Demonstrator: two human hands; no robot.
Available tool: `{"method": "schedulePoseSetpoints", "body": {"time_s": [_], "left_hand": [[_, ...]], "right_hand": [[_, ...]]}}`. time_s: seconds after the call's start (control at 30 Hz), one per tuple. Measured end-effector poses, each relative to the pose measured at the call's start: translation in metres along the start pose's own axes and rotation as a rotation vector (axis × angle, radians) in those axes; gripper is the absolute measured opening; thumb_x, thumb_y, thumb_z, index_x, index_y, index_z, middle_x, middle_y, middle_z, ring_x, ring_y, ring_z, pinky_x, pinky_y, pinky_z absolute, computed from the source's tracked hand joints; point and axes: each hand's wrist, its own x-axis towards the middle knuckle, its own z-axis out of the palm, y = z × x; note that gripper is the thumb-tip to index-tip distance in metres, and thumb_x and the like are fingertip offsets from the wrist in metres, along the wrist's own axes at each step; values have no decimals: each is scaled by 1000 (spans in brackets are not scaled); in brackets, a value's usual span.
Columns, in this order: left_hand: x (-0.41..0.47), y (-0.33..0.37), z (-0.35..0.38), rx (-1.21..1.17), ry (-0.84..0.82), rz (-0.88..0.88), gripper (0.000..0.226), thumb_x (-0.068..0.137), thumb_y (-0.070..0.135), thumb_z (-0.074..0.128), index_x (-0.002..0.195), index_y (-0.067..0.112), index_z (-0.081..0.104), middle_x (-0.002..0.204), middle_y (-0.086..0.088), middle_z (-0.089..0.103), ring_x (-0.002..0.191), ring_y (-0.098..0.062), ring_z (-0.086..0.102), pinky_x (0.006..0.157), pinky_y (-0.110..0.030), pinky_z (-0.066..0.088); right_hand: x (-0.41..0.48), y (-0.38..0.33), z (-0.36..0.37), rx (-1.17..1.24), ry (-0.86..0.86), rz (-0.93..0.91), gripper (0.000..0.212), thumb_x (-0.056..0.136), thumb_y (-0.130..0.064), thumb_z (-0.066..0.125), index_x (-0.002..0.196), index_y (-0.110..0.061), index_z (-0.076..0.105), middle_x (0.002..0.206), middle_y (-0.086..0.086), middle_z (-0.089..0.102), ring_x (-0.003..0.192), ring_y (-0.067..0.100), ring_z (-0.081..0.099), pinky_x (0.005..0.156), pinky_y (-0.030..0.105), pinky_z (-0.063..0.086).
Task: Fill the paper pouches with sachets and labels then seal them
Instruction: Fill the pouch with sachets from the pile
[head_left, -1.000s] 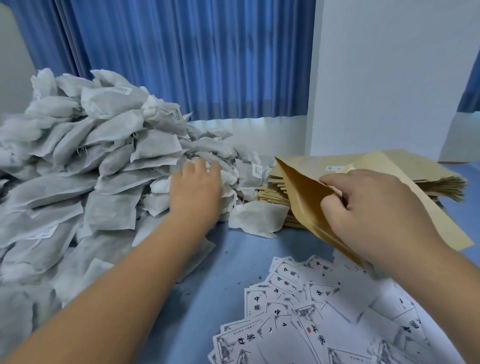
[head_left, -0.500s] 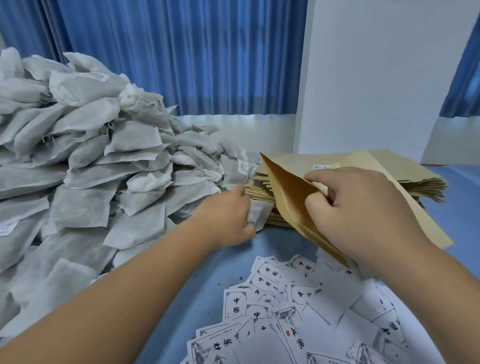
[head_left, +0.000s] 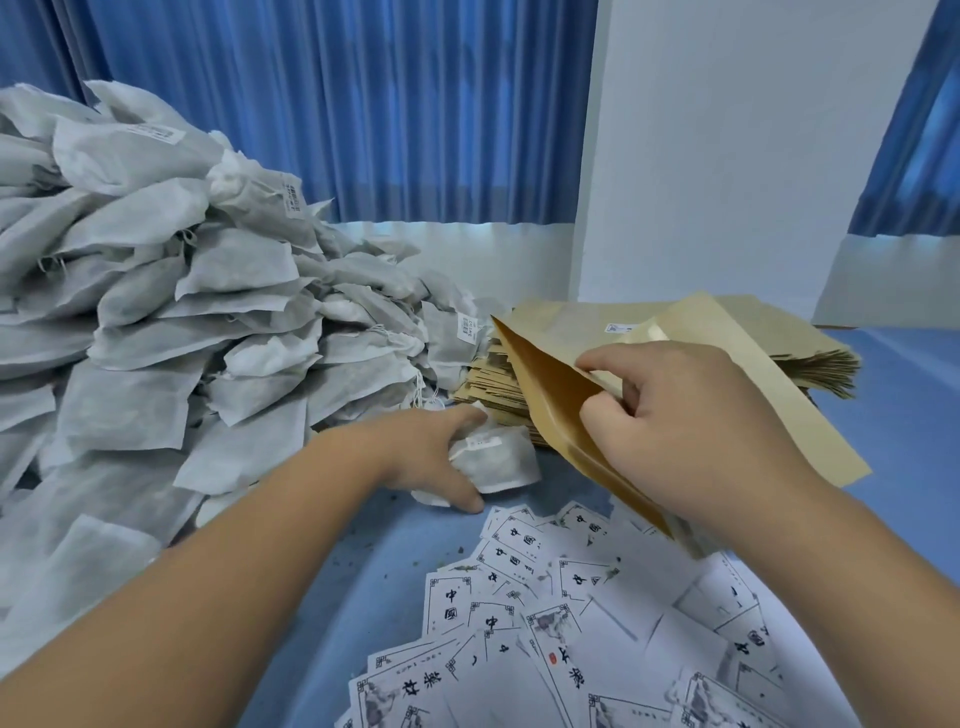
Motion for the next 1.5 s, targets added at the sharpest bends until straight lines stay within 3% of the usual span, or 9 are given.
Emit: {"method": "schedulePoseSetpoints", "body": {"time_s": [0.1, 0.3, 0.5, 0.7, 0.97, 1.1, 1.27, 1.4, 1.5], "left_hand": [[-8, 3, 16, 147, 263, 24, 77, 67, 63, 70, 133, 40, 39, 123, 4, 57, 115, -19, 50, 94, -35, 42], [-47, 2, 27, -270, 519, 246, 59, 70, 25, 74, 120, 36, 46, 113, 7, 48, 107, -9, 49, 92, -30, 43], [-92, 35, 15, -381, 895, 571, 55, 65, 17, 67, 118, 26, 51, 109, 4, 51, 102, -1, 50, 81, -11, 38], [-93, 66, 18, -251, 700, 601, 57, 73, 21, 64, 127, 30, 48, 127, 10, 48, 112, -8, 52, 84, -35, 50], [-93, 61, 15, -128, 501, 357, 34, 74, 34, 49, 107, 38, 57, 103, 19, 55, 95, -3, 54, 79, -31, 47], [-89, 74, 11, -14, 462, 122, 10, 80, 35, 48, 88, 32, 49, 92, 10, 54, 86, -16, 55, 63, -30, 43], [-74, 106, 2, 171, 512, -99, 17, 85, 29, 52, 85, 20, 38, 82, 2, 46, 77, -21, 46, 55, -27, 31], [-57, 130, 3, 5, 402, -25, 28, 80, 31, 64, 96, 15, 48, 95, -6, 51, 94, -24, 53, 67, -29, 36], [-65, 125, 2, -404, 267, 142, 41, 64, 37, 80, 95, 19, 58, 91, 3, 63, 87, -15, 58, 65, -28, 47]], "right_hand": [[0, 0, 0, -14, -28, -6, 27, 77, -25, 48, 95, -18, 67, 61, -2, 56, 68, 18, 55, 60, 37, 52], [0, 2, -1, 15, -51, 15, 27, 78, -23, 49, 97, -22, 67, 62, -1, 55, 69, 22, 55, 62, 38, 52], [1, 6, -2, 86, -67, 18, 26, 80, -22, 52, 97, -31, 69, 60, -6, 51, 67, 16, 54, 62, 33, 50], [4, 14, 0, 198, -123, -28, 16, 83, -18, 61, 91, -27, 70, 56, -27, 51, 54, 0, 44, 49, 23, 30], [8, 18, -3, 238, -167, -30, 36, 80, -18, 54, 111, -28, 70, 53, -33, 50, 61, -12, 49, 54, 9, 36], [5, 14, -1, 219, -244, -64, 32, 80, -17, 56, 106, -26, 71, 53, -20, 55, 58, -3, 51, 53, 13, 39], [3, 11, 6, 160, -283, -77, 29, 79, -18, 53, 103, -23, 69, 54, 0, 56, 56, 5, 49, 49, 21, 37], [4, 13, 5, 111, -246, -82, 28, 75, -17, 52, 97, -15, 70, 56, 3, 57, 60, 16, 49, 53, 35, 43], [6, 15, 2, 110, -198, -70, 26, 74, -17, 53, 94, -9, 67, 61, 8, 57, 65, 21, 49, 55, 39, 46]]}}
